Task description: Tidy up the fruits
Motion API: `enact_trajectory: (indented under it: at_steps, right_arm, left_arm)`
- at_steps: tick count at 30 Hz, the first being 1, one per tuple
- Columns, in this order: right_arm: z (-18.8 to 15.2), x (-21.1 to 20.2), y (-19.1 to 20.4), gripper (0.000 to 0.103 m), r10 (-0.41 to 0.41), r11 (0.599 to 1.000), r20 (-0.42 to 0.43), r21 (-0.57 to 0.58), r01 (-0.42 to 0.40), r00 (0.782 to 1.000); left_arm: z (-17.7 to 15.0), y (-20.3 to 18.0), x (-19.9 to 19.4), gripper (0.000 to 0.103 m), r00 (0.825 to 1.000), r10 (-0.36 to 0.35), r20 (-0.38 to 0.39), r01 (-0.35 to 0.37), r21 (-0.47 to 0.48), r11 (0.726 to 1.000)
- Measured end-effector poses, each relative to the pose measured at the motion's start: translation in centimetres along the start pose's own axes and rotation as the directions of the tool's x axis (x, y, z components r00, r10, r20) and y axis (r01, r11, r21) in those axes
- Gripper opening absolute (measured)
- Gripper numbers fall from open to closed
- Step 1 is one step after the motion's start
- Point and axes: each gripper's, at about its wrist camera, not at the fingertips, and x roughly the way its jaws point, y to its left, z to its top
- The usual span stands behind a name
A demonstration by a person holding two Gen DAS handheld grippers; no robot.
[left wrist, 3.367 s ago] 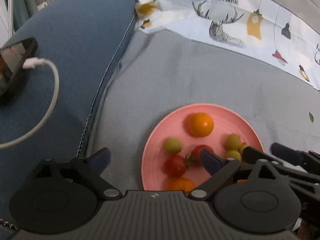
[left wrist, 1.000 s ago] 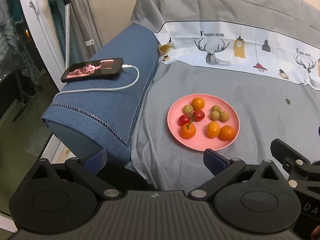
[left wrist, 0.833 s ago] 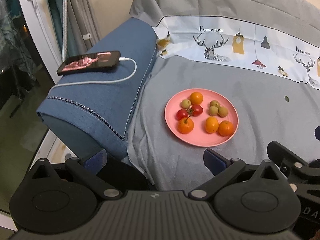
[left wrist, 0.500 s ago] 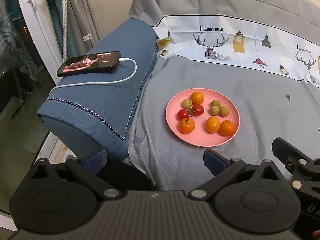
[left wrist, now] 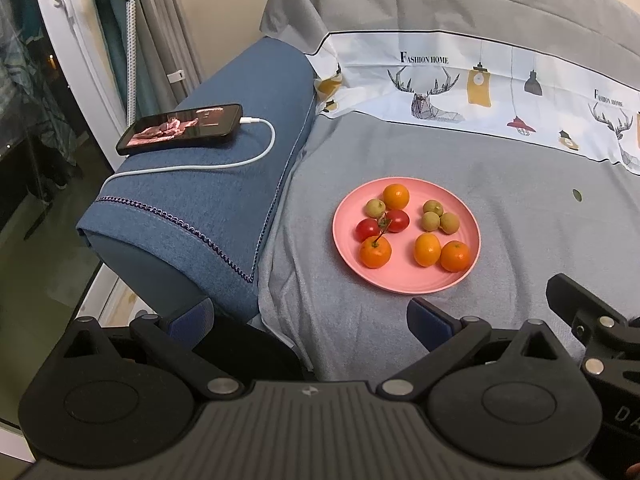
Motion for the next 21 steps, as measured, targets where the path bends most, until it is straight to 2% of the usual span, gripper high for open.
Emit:
enact_trajectory:
  at_steps: [15,21]
  right_arm:
    - [-0.07,0.23,-0.1,0.102,0.005,1.0,-0.007,0.002,-0.005,1.0]
    - [-0.09,0.56,-0.04,0.102,0.021,1.0,-0.014,-0.008,-0.021,1.0]
  left_arm:
    - [0.16,0.13,0.19,0.103,1.0,-0.001,-0.007,0.001,-0.005,1.0]
    - [0.22,0.0,0.51,0.103,1.0,0.021,-0.012,-0.021,0.002,1.0]
